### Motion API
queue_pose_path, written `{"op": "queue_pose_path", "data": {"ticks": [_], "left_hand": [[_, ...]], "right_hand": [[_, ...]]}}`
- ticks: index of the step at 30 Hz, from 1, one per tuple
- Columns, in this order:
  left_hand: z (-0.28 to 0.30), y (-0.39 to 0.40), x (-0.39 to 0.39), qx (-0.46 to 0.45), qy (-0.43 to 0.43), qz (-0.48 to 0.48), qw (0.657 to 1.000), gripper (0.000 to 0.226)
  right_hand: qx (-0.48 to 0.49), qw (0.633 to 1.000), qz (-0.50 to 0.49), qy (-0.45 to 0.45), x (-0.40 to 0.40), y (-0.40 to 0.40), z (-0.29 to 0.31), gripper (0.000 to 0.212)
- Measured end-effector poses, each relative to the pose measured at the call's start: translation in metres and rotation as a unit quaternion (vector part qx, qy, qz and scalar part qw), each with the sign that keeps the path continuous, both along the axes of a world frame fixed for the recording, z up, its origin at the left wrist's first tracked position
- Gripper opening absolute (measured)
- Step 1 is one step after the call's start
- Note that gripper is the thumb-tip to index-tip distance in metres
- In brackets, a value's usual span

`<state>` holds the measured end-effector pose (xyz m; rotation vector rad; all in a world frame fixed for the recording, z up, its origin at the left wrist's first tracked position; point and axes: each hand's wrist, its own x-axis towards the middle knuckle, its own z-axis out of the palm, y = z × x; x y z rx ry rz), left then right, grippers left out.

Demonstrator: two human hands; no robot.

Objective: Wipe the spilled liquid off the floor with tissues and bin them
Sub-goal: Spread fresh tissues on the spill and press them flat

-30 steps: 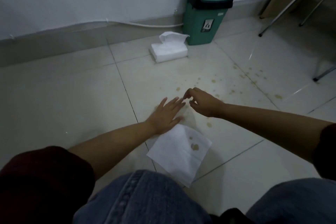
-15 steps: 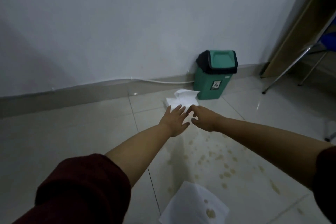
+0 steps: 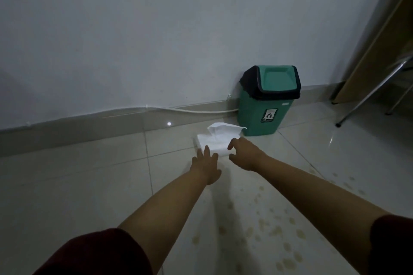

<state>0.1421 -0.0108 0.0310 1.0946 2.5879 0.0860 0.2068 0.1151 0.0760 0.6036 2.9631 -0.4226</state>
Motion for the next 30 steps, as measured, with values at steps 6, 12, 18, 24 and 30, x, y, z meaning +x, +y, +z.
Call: {"op": "queue_pose_path", "data": {"ticks": [6, 12, 18, 24, 30], "left_hand": [[-0.026, 0.045, -0.030, -0.002, 0.004, 0.004, 1.000, 0.068], [-0.046, 0.071, -0.049, -0.039, 0.014, 0.011, 0.999, 0.072], [-0.054, 0.077, -0.064, -0.081, 0.035, -0.007, 0.996, 0.073], [-0.068, 0.076, -0.066, -0.060, 0.012, -0.008, 0.998, 0.077], [-0.068, 0.080, -0.069, -0.071, 0.018, -0.006, 0.997, 0.078]], "right_hand": [[0.005, 0.998, -0.052, 0.035, -0.045, 0.037, -0.018, 0.046], [0.027, 0.999, -0.038, -0.014, -0.078, 0.056, -0.040, 0.052], [0.024, 0.998, -0.003, -0.054, -0.092, 0.069, -0.044, 0.051], [-0.006, 0.990, 0.000, 0.138, -0.089, 0.073, -0.037, 0.044], [-0.022, 0.981, -0.017, 0.194, -0.097, 0.083, -0.010, 0.036]]}}
